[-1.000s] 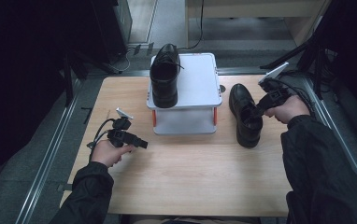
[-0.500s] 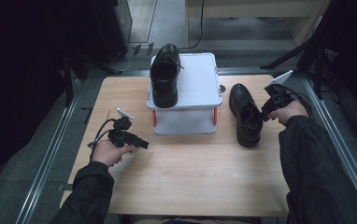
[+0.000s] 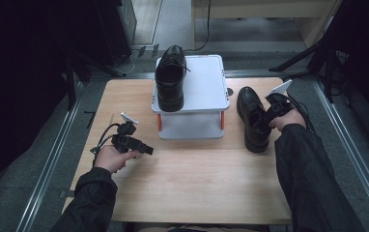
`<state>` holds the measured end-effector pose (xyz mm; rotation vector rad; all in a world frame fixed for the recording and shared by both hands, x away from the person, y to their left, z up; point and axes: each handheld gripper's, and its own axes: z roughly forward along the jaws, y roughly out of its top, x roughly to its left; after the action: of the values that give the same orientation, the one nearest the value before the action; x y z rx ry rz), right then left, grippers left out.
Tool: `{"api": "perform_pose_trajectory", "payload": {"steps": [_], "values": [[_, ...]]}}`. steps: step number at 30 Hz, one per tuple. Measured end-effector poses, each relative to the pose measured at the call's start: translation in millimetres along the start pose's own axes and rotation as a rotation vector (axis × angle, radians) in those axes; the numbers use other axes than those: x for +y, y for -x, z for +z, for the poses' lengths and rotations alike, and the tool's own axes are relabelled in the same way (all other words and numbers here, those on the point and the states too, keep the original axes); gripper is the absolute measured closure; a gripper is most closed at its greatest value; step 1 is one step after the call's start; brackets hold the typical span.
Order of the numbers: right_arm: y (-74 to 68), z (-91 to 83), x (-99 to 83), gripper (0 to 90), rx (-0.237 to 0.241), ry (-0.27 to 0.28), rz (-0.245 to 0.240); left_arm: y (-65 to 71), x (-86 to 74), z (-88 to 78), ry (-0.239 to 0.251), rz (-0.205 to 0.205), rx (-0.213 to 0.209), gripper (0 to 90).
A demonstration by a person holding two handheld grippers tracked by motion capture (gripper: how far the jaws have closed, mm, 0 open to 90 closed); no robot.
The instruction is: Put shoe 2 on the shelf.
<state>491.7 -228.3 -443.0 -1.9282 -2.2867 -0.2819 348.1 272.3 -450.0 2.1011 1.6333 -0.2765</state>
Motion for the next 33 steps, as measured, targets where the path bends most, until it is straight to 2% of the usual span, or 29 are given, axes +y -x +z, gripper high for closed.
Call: {"api": "perform_pose_trajectory", "payload": {"steps": [1, 4, 5, 6, 7, 11, 15, 18, 23, 29, 33], "values": [[0.0, 0.0, 0.0, 73.7, 0.0, 0.0, 0.0, 0.0, 0.0, 0.0, 0.0, 0.0, 0.0, 48.5], [5.8, -1.5, -0.5, 79.4, 0.031, -0.001, 0.052, -2.0, 0.7, 0.3, 0.0, -0.004, -0.015, 48.5], [5.8, -1.5, -0.5, 79.4, 0.031, -0.001, 0.052, -2.0, 0.7, 0.3, 0.0, -0.004, -0.015, 48.5], [7.4, -1.9, 0.5, 81.2, 0.045, -0.007, 0.099, -3.5, 1.2, -0.5, -0.001, -0.009, -0.017, 48.5], [8.0, -2.2, 1.0, 81.7, 0.048, -0.013, 0.107, -3.7, 1.3, -0.4, 0.001, -0.016, -0.016, 48.6], [8.5, -3.6, 1.5, 83.4, 0.052, -0.011, 0.132, -3.4, 2.1, 0.0, 0.003, -0.017, -0.014, 48.6], [9.1, -9.9, 3.1, 84.9, 0.032, 0.013, 0.156, -2.9, 2.2, 0.9, -0.003, -0.008, -0.007, 48.6], [9.4, -12.6, 3.6, 85.3, 0.033, 0.0, 0.161, -3.2, 1.7, 1.1, -0.004, -0.008, -0.01, 48.6], [7.9, -25.9, 5.0, 85.6, 0.044, 0.021, 0.169, -5.5, 0.4, -1.2, -0.005, -0.009, -0.009, 48.7], [0.3, -66.4, 12.6, 85.5, 0.056, 0.035, 0.185, -6.7, 0.0, -1.8, -0.005, -0.014, -0.008, 48.6], [-9.9, -93.7, 17.1, 85.5, 0.053, 0.05, 0.172, -6.8, -0.2, -1.9, -0.009, -0.012, -0.01, 48.5]]}}
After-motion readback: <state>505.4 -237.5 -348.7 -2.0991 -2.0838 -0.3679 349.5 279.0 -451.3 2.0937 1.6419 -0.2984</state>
